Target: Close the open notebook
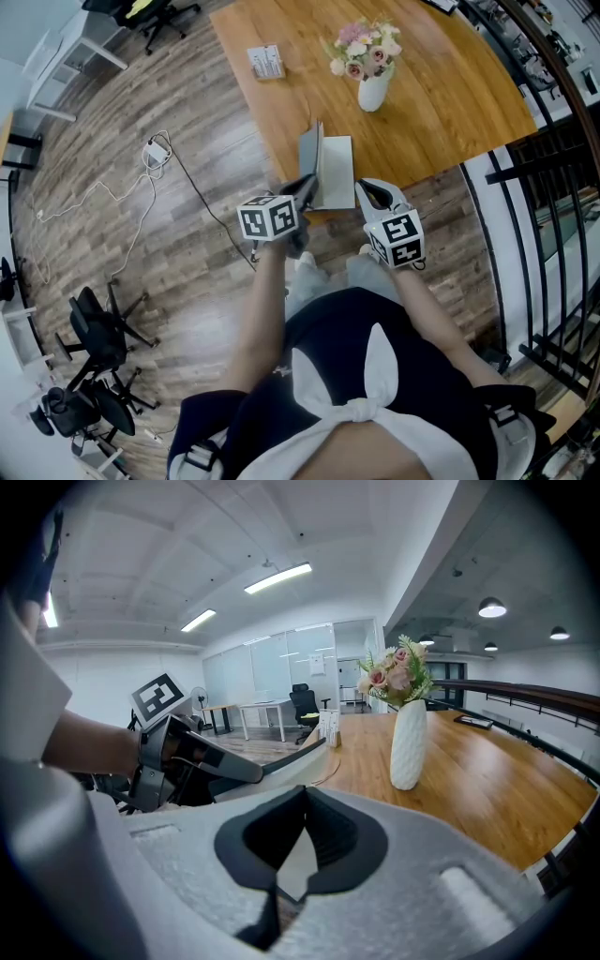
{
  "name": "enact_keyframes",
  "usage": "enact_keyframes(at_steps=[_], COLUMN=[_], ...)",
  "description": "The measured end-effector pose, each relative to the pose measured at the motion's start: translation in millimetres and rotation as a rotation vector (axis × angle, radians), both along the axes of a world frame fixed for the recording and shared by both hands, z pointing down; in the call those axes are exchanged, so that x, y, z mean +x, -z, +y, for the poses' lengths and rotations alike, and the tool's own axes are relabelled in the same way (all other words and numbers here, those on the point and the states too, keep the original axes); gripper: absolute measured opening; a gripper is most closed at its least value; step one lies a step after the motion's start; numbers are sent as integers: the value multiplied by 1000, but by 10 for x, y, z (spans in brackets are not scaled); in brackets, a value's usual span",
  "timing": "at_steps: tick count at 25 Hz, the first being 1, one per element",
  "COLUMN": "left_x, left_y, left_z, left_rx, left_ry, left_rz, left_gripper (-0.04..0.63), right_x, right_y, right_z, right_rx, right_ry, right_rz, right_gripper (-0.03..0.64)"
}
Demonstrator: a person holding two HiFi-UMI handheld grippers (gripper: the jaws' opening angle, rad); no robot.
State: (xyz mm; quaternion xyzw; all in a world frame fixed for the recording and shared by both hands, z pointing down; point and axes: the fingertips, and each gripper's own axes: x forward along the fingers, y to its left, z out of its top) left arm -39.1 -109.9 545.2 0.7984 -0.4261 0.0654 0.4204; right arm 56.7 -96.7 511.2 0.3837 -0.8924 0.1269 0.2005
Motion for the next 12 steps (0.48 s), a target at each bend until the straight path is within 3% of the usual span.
enact_keyframes(at_steps=[12], left_x=[120], left_y=[-58], left_z=[-17], left_rx=[-8], left_ry=[-21], left_rz=[-12], left_gripper=[37], right_x=[40], right_y=[-26], right_z=[-32], right_rx=[-7], right_ry=[-3], right_rz=[0], right_gripper=[-2])
